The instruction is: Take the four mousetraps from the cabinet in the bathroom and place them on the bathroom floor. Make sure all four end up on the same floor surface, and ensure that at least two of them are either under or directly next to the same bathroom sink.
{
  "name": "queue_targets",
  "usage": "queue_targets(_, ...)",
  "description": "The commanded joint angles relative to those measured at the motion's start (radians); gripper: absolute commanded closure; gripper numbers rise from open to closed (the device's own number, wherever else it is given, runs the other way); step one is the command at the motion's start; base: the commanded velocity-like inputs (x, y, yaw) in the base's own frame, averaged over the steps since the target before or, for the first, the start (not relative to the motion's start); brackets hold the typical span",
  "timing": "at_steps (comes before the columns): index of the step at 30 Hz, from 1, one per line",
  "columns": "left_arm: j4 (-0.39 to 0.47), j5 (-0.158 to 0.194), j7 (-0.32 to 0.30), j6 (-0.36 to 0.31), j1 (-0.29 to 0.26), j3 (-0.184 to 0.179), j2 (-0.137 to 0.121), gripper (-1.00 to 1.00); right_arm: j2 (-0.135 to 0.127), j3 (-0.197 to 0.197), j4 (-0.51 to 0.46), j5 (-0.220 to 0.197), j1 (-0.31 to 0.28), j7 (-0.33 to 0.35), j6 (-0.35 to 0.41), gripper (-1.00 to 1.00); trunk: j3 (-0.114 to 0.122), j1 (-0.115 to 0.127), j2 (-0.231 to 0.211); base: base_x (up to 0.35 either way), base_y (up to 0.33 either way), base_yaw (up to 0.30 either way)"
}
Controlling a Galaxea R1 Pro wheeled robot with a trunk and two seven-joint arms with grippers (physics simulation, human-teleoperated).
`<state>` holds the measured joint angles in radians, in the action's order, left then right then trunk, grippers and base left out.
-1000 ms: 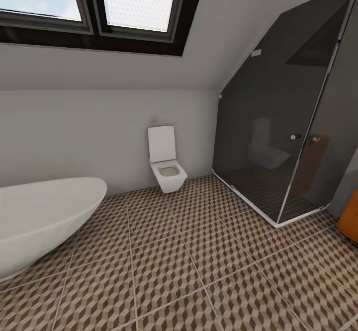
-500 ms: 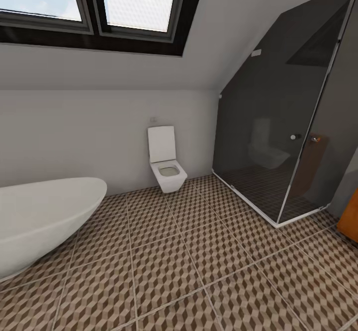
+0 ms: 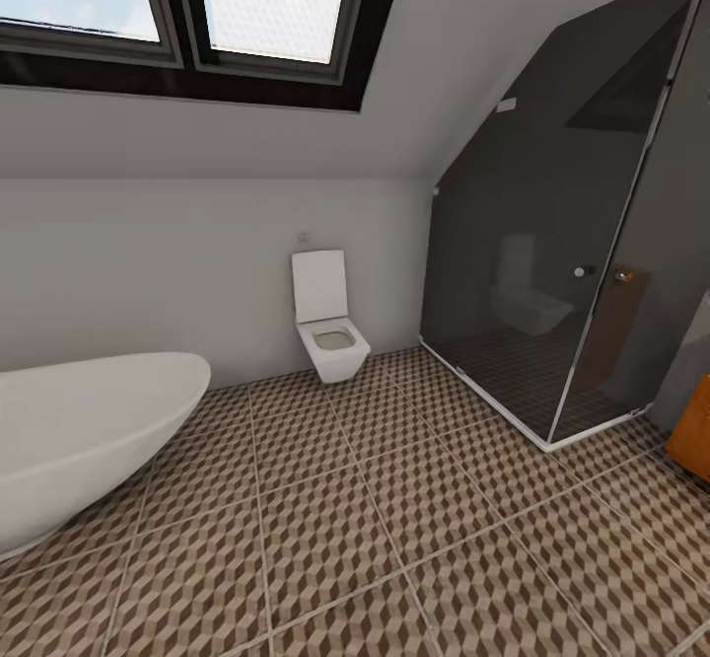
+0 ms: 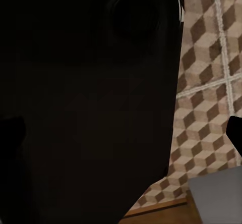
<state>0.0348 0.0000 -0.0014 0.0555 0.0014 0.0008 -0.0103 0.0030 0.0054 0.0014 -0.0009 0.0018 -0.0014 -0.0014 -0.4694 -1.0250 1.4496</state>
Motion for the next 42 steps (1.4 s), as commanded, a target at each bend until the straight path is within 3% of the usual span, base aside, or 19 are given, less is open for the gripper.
queue_targets(1,0.0,0.0,0.0,0.002,0.0,-0.001,0.0,-1.0,0.0,0.0,0.0,-0.002,0.0,0.0,0.0,-1.0,-0.001,0.0,0.0,0.0,0.0,-0.129)
queue_targets(42,0.0,0.0,0.0,0.002,0.0,0.0,0.0,-1.0,0.0,-0.001,0.0,-0.014,0.0,0.0,-0.024,-1.0,-0.001,0.0,0.0,0.0,0.0,-0.236)
